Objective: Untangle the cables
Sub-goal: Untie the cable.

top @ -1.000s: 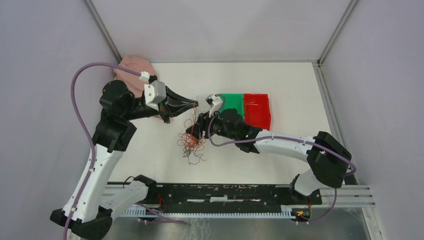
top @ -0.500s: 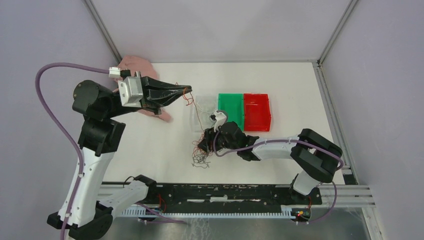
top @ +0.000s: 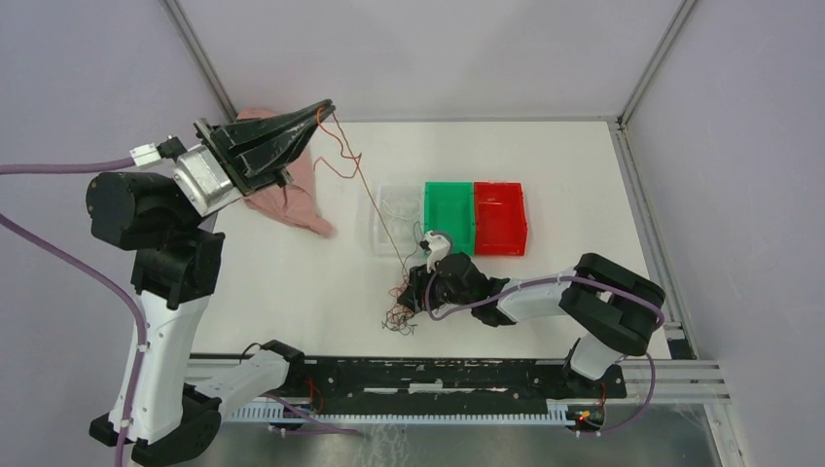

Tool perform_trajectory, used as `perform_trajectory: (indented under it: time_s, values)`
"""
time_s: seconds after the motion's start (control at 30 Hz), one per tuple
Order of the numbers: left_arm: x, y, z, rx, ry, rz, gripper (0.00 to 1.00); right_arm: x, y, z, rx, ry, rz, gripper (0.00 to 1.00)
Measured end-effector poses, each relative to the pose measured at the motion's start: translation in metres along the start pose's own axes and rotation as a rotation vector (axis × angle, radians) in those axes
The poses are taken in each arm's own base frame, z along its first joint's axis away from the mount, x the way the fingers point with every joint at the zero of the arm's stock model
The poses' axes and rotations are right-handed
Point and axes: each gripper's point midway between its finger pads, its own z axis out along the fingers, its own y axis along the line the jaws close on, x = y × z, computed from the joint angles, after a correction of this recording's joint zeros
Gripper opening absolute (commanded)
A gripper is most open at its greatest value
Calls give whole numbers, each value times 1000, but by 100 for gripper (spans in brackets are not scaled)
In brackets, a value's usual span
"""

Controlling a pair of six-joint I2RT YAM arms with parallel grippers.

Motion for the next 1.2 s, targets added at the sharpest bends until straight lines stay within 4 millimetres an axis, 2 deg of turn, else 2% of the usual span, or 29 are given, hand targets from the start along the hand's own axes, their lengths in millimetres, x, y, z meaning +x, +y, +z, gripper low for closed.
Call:
perform_trajectory:
  time_s: [0.27,0.53,0.63,0.73,0.83,0.9,1.03,1.1,1.2]
  values:
    - [-30,71,4,-257,-44,447,3,13,-4,-5,3,3,0,61]
    - [-52,124,15,-415,-47,826,3,7,-1,-14,-10,-55,4,62]
    - [-81,145,18,-507,-91,941,3,9,-3,-18,-4,-62,4,66]
    - [-126,163,12,-626,-161,1018,3,19,-12,-23,17,-51,7,70]
    - [-151,161,-3,-673,-179,1027,3,23,-16,-31,30,-45,7,75]
    - [-153,150,-14,-662,-163,1016,3,22,-17,-40,45,-39,2,78]
    - [-137,124,-28,-595,-130,951,3,1,-5,-60,36,-69,-32,79]
    - [-125,114,-30,-555,-113,910,3,-20,9,-69,13,-104,-54,81]
    - [-92,103,-23,-474,-69,831,3,-57,36,-80,-35,-165,-98,82]
